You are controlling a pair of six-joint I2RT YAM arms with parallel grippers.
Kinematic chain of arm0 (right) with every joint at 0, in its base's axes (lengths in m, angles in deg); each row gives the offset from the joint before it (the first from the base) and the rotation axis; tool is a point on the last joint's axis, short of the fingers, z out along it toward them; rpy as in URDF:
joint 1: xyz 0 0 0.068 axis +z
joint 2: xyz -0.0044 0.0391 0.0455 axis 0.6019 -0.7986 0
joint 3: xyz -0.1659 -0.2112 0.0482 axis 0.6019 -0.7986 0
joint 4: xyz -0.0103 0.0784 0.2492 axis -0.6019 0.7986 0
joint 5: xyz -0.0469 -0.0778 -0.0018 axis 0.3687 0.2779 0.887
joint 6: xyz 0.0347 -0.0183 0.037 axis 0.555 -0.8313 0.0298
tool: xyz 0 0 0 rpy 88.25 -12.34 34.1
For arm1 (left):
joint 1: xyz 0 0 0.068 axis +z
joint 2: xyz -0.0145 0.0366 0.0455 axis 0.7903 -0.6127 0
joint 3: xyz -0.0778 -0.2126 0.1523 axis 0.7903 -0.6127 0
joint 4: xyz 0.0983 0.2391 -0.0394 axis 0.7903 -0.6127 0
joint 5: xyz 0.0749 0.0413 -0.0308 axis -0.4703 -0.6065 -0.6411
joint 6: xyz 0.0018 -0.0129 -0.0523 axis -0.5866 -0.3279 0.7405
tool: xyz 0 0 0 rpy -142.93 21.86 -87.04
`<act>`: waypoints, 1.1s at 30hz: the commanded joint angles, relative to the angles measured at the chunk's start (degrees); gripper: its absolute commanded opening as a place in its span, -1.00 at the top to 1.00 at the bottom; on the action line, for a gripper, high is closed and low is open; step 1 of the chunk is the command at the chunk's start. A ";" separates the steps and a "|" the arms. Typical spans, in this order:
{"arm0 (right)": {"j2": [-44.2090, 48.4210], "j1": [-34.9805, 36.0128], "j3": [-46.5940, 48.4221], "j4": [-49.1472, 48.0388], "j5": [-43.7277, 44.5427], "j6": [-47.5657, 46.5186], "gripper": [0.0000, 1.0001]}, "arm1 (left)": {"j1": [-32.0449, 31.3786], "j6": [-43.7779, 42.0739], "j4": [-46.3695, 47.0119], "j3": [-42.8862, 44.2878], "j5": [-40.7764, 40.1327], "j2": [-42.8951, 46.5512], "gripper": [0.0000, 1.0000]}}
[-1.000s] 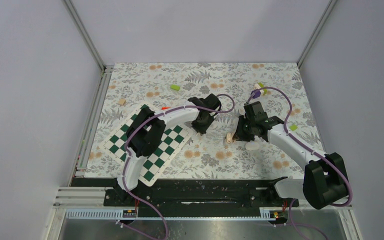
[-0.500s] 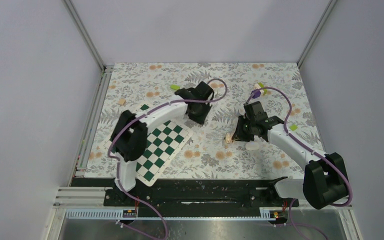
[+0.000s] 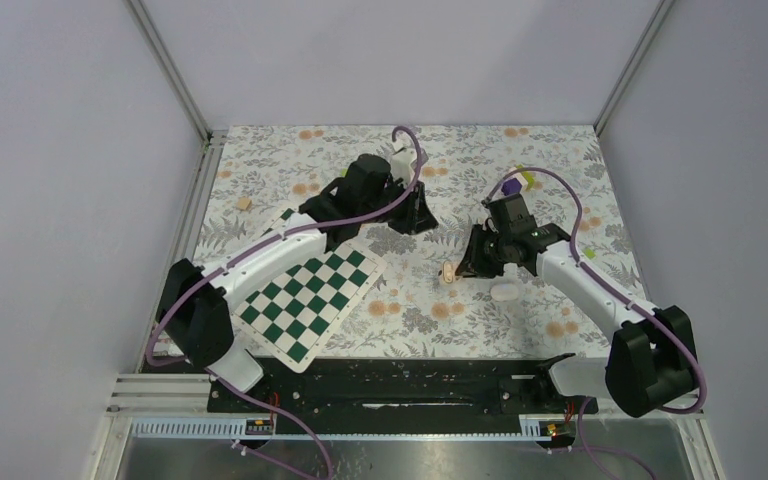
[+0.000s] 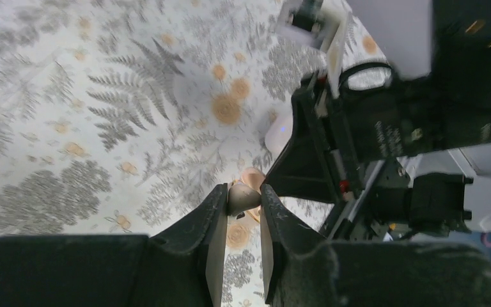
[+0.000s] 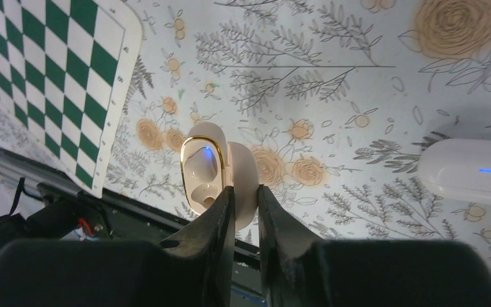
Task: Insert the wireless bluetooth earbuds into the charging case
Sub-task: Insert the right earbud into the right side groove of the charging case.
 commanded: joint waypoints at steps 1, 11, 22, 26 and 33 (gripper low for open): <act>-1.14 0.22 5.08 4.57 -6.53 0.55 1.00 | -0.04 3.56 16.13 -6.91 8.33 0.56 1.00; -6.32 2.61 18.22 21.42 2.09 -0.41 1.00 | -1.09 0.01 26.07 -15.37 9.37 5.04 1.00; -7.90 5.20 21.71 24.11 6.84 0.88 1.00 | -3.62 -3.18 36.24 -21.46 16.21 6.53 1.00; -7.94 5.20 21.71 23.11 5.47 1.05 1.00 | -4.20 -2.62 41.17 -24.26 15.80 6.53 1.00; -8.36 5.38 22.25 23.08 4.21 0.90 1.00 | -5.04 -1.02 44.83 -25.29 16.04 3.59 1.00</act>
